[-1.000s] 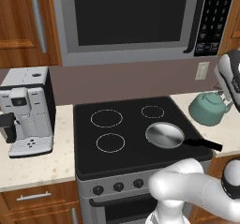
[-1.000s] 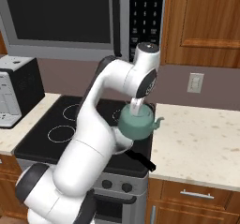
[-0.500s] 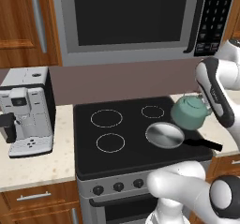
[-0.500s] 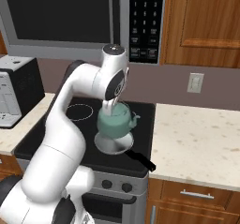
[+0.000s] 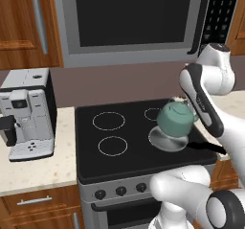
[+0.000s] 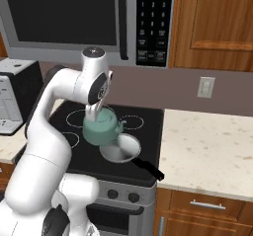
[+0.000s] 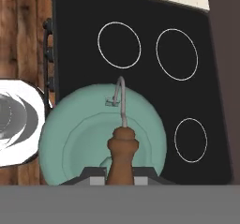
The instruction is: Pick the kettle from the counter and place it on a stove burner. Then turn the burner on.
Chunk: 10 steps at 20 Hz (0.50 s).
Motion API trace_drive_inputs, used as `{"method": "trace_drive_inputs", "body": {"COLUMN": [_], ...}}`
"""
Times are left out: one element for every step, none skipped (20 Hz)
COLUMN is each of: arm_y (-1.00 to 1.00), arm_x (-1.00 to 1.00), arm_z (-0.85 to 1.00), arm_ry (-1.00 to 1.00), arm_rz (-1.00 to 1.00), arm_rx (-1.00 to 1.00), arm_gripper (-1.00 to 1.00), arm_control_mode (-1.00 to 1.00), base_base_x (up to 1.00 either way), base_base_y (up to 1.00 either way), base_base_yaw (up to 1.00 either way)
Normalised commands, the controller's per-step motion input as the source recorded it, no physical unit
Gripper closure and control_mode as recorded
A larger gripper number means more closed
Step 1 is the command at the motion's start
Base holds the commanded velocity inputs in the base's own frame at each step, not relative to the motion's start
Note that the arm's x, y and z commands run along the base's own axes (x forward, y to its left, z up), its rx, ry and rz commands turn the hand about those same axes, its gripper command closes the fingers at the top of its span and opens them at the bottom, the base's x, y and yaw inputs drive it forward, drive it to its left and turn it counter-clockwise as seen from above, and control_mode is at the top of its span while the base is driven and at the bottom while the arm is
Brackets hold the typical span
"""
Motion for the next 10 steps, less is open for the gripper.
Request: {"method": "trace_drive_inputs", "body": {"arm_y": [0.69,0.69,0.68,0.68,0.68,0.67,0.68,0.7,0.7,0.7], "arm_x": [0.0,0.0,0.0,0.0,0.0,0.0,0.0,0.0,0.0,0.0], "arm_z": [0.0,0.0,0.0,0.0,0.0,0.0,0.0,0.0,0.0,0.0], "arm_ry": [0.07,0.07,0.08,0.09,0.1,0.11,0.11,0.12,0.12,0.13], "arm_rz": [0.06,0.06,0.06,0.07,0.07,0.07,0.07,0.07,0.07,0.07], "arm_rx": [0.0,0.0,0.0,0.0,0.0,0.0,0.0,0.0,0.0,0.0], "arm_gripper": [1.0,1.0,1.0,1.0,1.0,1.0,1.0,1.0,1.0,1.0], "arm_control_mode": [-1.0,-1.0,-1.0,-1.0,-1.0,-1.0,-1.0,-1.0,-1.0,-1.0], "base_base_x": [0.0,0.0,0.0,0.0,0.0,0.0,0.0,0.0,0.0,0.0], "base_base_y": [0.0,0.0,0.0,0.0,0.0,0.0,0.0,0.0,0.0,0.0], "base_base_yaw": [0.0,0.0,0.0,0.0,0.0,0.0,0.0,0.0,0.0,0.0]}}
